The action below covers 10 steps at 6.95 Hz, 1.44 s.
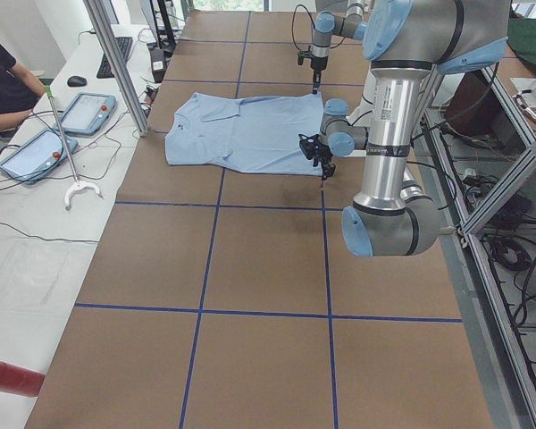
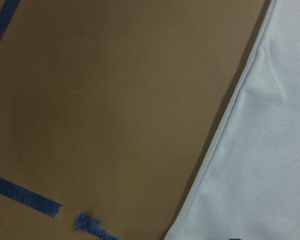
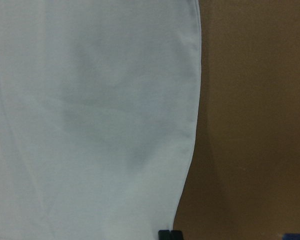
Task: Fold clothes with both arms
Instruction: 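Grasp both hem corners with the left and right grippers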
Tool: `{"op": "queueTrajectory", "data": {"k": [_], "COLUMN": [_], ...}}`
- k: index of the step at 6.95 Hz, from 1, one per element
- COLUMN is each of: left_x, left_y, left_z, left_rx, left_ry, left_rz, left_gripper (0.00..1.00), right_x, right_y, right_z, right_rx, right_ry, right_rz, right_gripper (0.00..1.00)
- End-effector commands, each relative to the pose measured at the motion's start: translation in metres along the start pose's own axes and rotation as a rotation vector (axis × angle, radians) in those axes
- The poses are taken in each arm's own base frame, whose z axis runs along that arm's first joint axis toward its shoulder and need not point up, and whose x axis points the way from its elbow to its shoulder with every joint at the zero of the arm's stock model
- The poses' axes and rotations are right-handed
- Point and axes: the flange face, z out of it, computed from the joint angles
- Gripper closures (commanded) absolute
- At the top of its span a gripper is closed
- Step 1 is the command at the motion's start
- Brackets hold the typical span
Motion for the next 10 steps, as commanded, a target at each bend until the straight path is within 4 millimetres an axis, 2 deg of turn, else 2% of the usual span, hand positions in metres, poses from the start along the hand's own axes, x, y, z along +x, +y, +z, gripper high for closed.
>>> {"op": "queueTrajectory", "data": {"k": [1, 2, 3, 5, 6, 8, 9, 10], "left_x": [0.006, 0.006, 0.006, 0.007, 0.007, 0.008, 0.006, 0.007], "left_y": [0.002, 0.002, 0.001, 0.002, 0.002, 0.002, 0.004, 0.006], "left_z": [0.003, 0.004, 0.004, 0.002, 0.002, -0.005, -0.016, -0.036], "left_rx": [-0.001, -0.001, 0.001, 0.0, -0.002, -0.006, -0.004, -0.007], "left_ry": [0.002, 0.0, -0.001, 0.004, 0.003, 0.013, 0.004, 0.005], "left_rz": [0.001, 0.001, 0.0, -0.002, 0.0, 0.003, 0.016, 0.018], "left_gripper": [0.3, 0.37, 0.49, 0.8, 1.0, 1.0, 1.0, 1.0], "right_x": [0.0, -0.001, -0.001, -0.002, -0.001, 0.006, 0.008, 0.013], "right_y": [-0.002, -0.002, -0.002, -0.002, -0.001, -0.001, -0.001, 0.001], "right_z": [-0.002, -0.004, -0.005, -0.008, -0.007, -0.005, -0.008, -0.014], "right_rx": [0.0, -0.001, -0.001, 0.001, 0.0, -0.002, -0.003, -0.014], "right_ry": [-0.003, -0.008, -0.008, -0.014, -0.011, 0.003, 0.003, 0.002], "right_rz": [0.003, 0.003, 0.001, 0.002, 0.003, 0.003, 0.004, 0.002], "right_gripper": [1.0, 1.0, 1.0, 1.0, 1.0, 1.0, 1.0, 1.0]}}
